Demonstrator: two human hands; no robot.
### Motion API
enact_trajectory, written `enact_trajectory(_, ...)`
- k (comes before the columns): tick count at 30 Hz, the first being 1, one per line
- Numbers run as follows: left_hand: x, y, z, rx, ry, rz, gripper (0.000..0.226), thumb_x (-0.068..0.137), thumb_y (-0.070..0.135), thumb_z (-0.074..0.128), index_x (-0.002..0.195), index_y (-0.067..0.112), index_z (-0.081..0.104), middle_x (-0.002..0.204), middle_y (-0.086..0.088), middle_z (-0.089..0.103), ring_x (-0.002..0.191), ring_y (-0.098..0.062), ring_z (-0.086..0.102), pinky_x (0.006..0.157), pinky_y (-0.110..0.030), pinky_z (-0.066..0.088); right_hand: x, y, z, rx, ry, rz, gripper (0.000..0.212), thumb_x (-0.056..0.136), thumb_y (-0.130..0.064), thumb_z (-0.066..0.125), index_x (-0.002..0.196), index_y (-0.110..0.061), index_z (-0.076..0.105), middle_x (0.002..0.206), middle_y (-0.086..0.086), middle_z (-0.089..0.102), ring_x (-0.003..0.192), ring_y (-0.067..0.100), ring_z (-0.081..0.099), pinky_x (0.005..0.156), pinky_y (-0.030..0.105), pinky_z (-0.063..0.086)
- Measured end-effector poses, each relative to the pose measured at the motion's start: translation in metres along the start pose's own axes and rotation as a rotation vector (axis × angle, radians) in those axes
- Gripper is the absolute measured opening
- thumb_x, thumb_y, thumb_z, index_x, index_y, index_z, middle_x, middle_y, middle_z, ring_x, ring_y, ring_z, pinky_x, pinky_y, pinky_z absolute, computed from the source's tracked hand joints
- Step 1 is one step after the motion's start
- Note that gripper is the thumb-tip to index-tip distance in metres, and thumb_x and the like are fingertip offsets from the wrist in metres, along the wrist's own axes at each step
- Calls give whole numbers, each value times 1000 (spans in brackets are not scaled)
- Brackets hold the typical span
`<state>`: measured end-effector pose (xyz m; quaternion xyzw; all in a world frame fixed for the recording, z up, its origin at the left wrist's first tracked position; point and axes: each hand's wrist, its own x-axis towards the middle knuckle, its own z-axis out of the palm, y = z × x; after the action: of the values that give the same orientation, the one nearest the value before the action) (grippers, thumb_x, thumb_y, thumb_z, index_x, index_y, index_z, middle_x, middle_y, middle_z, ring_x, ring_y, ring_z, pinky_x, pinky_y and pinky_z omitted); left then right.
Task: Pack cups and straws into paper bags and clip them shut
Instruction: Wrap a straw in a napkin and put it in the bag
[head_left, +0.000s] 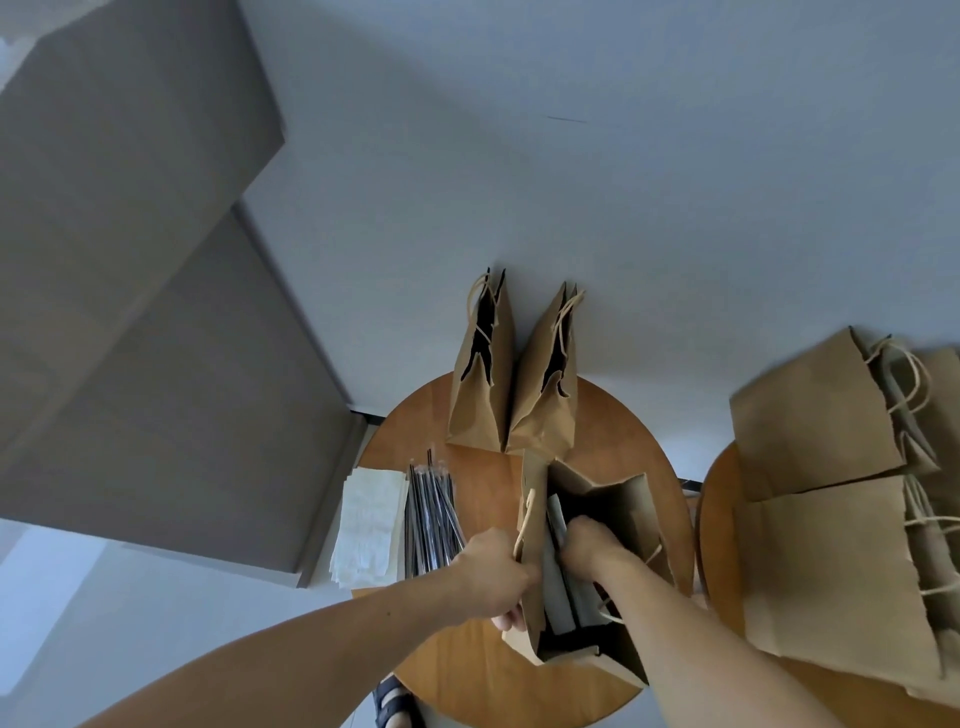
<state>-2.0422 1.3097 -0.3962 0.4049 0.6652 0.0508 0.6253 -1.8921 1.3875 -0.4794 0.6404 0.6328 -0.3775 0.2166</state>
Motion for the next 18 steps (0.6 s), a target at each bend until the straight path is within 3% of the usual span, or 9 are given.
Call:
enact_trajectory(5, 1, -2, 0, -24, -4, 4, 28, 95, 16, 48, 105, -4, 64, 87, -22, 74, 82, -31, 74, 78, -39, 62, -9, -1, 5, -29, 116, 23, 24, 94, -18, 58, 76, -24, 46, 78, -7, 52, 62, 6, 44, 66, 25, 41)
enact_trajectory(7, 1, -2, 0, -37, 1, 12, 28, 95, 17, 49, 105, -4, 64, 87, -23, 74, 80, -31, 74, 79, -39, 62, -16, -6, -1, -27, 164, -18, 6, 93, -19, 62, 91, -19, 56, 82, -6, 52, 71, 11, 49, 66, 25, 42)
enact_trajectory(9, 2, -2, 1, -35, 20, 20, 27, 94, 17, 49, 107, -3, 62, 86, -23, 74, 72, -28, 72, 76, -36, 62, -27, -11, -13, -16, 176, -41, 10, 93, -16, 61, 102, -17, 58, 79, -6, 49, 74, 13, 51, 66, 24, 43)
enact_trajectory(13, 1, 1, 4, -9, 64, 76, 24, 93, 16, 49, 115, 9, 56, 83, -16, 68, 58, -16, 63, 62, -27, 56, -63, -15, -54, -34, 190, -139, 9, 91, -25, 63, 90, -19, 57, 79, -4, 58, 67, 11, 56, 51, 22, 37)
enact_trajectory(15, 2, 3, 6, 25, 94, 120, 28, 92, 21, 54, 119, 16, 53, 92, -10, 67, 66, -16, 62, 64, -29, 57, -78, -7, -74, -32, 266, -240, 20, 91, -38, 62, 102, -22, 63, 92, -7, 65, 75, 9, 59, 54, 20, 39)
enact_trajectory(18, 4, 8, 11, 65, 114, 169, 35, 90, 30, 61, 122, 24, 49, 101, -2, 63, 85, -16, 63, 75, -32, 58, -91, 13, -93, 94, 447, -274, 35, 94, -43, 57, 122, -25, 62, 114, -8, 66, 95, 10, 61, 71, 20, 46)
